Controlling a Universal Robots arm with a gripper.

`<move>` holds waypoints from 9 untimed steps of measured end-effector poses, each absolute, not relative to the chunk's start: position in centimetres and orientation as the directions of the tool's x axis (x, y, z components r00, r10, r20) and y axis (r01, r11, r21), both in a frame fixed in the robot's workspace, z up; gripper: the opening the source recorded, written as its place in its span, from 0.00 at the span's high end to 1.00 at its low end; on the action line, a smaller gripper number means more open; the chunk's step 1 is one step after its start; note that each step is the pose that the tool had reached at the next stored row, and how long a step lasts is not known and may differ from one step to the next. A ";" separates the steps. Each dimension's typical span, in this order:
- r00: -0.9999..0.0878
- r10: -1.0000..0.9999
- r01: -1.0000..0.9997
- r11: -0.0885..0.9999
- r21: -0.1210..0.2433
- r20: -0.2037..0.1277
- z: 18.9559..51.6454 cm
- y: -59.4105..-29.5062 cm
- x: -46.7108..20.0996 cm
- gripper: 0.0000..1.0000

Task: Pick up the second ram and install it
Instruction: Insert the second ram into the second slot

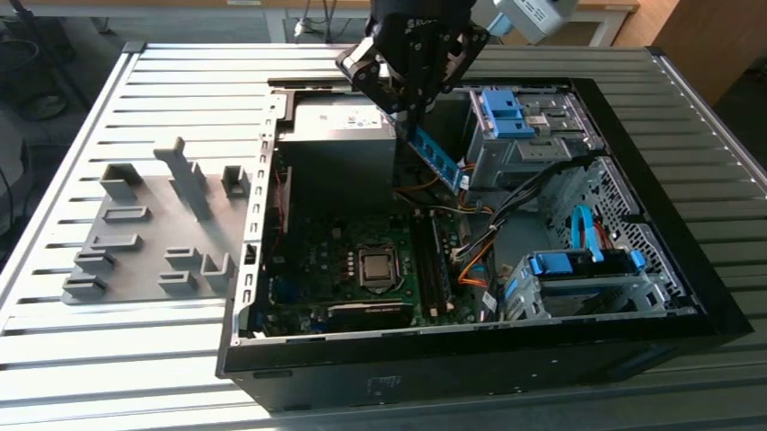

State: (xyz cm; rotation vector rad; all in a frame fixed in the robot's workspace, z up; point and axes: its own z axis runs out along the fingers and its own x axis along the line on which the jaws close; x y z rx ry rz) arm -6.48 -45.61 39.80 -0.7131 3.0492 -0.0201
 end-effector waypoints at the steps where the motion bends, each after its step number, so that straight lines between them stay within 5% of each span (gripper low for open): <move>1: -0.898 -0.441 -0.441 0.897 -0.015 -0.007 39.8 -45.6 -6.5 0.86; 9: -0.911 -0.413 -0.413 0.911 -0.015 -0.007 39.8 -45.6 -6.5 0.86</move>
